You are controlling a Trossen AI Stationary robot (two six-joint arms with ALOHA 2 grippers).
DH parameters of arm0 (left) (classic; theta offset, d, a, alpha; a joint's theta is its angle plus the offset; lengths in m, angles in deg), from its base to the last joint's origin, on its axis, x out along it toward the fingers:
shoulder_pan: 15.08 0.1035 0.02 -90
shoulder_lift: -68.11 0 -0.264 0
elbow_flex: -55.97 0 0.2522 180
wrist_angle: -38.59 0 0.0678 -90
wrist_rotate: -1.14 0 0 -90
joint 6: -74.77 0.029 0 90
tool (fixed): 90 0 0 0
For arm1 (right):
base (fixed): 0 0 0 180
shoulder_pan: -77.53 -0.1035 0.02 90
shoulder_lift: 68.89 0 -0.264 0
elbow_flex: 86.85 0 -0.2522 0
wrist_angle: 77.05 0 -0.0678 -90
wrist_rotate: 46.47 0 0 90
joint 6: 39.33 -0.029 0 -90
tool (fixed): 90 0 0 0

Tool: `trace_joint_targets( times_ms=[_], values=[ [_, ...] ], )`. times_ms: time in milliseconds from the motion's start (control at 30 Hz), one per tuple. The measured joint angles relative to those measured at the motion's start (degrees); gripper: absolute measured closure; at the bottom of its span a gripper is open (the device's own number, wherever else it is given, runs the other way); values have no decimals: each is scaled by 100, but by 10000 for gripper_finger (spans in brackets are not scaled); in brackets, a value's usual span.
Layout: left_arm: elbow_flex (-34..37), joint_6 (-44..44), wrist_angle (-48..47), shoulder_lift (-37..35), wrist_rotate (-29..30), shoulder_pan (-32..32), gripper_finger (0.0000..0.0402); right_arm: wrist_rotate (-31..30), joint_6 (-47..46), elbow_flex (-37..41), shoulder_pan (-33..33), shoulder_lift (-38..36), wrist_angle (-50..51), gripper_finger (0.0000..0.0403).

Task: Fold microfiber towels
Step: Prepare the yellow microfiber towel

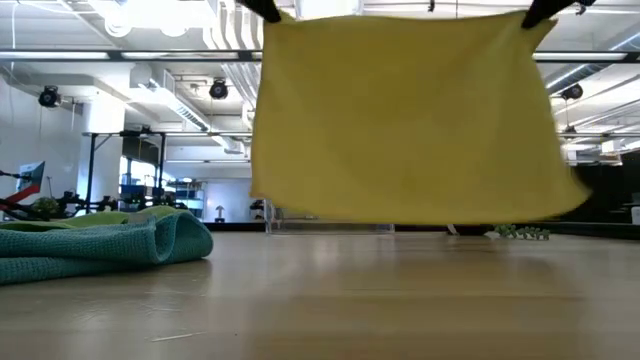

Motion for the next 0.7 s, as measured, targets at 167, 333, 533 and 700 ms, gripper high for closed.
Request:
trace_joint_targets(
  times_ms=[167, 333, 533, 700],
  values=[
    [1245, -624, 1097, -6, 37, -408, 402, -55, -450, 1286, -897, -100, -1081, 394],
    [2604, -1182, 3259, 2, 44, -1183, 402, -16, -2137, 2600, -2347, 51, -2390, 394],
    [3312, -1204, 5587, 26, -762, -1652, 402, 393, -4195, 2941, -3744, 589, -2602, 394],
    [3399, -1754, 5874, 361, -1825, -1645, 402, 477, -4901, 2910, -4210, 991, -2923, 394]
  ],
)
